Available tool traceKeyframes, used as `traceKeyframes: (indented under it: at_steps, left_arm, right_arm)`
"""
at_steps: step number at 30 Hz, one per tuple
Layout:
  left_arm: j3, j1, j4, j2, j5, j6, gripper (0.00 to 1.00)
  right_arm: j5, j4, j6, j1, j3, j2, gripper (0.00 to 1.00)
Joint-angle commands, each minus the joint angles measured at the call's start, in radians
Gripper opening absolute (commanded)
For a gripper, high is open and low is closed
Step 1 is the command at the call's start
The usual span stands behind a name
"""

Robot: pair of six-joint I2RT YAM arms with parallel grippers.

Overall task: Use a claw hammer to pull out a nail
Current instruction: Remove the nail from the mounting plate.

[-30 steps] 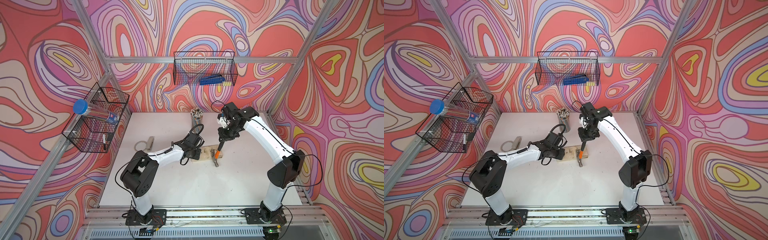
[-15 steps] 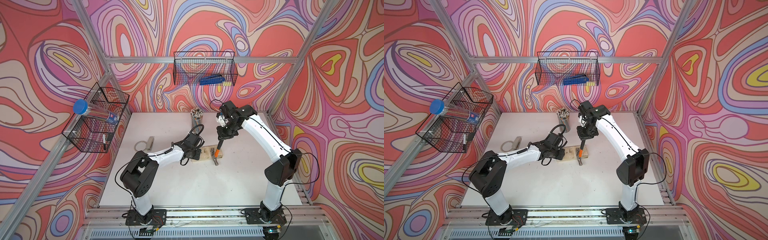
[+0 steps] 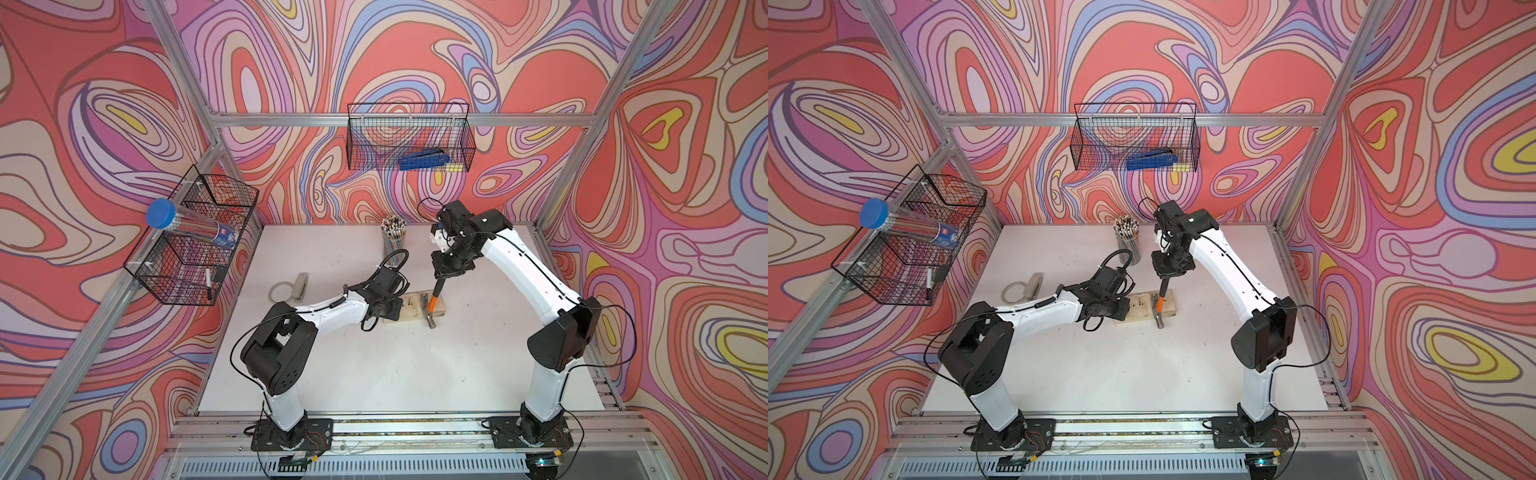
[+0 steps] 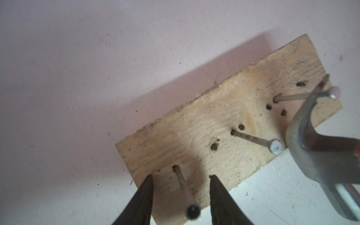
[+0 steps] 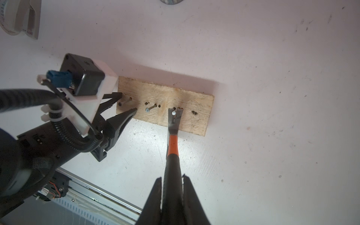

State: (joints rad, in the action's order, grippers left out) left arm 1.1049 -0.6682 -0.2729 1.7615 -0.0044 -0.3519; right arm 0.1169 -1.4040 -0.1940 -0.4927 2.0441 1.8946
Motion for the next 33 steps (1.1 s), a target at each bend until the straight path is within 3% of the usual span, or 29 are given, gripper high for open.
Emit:
traceKeyframes:
  at_steps: [1,20,33]
  left_arm:
    - [-0.048,-0.013,-0.054,0.05,0.026,-0.009,0.48]
    - [-0.05,-0.016,-0.066,0.059,0.021,-0.02,0.47]
    - [-0.082,-0.017,-0.073,0.056,0.012,-0.039,0.47]
  right_arm:
    - [-0.036,0.087,0.007,-0.009,0.008,0.0,0.0]
    - [-0.094,0.478,-0.007,-0.042,-0.472,-0.257,0.0]
    - [-0.13,0.621,-0.016,-0.061,-0.654,-0.334,0.0]
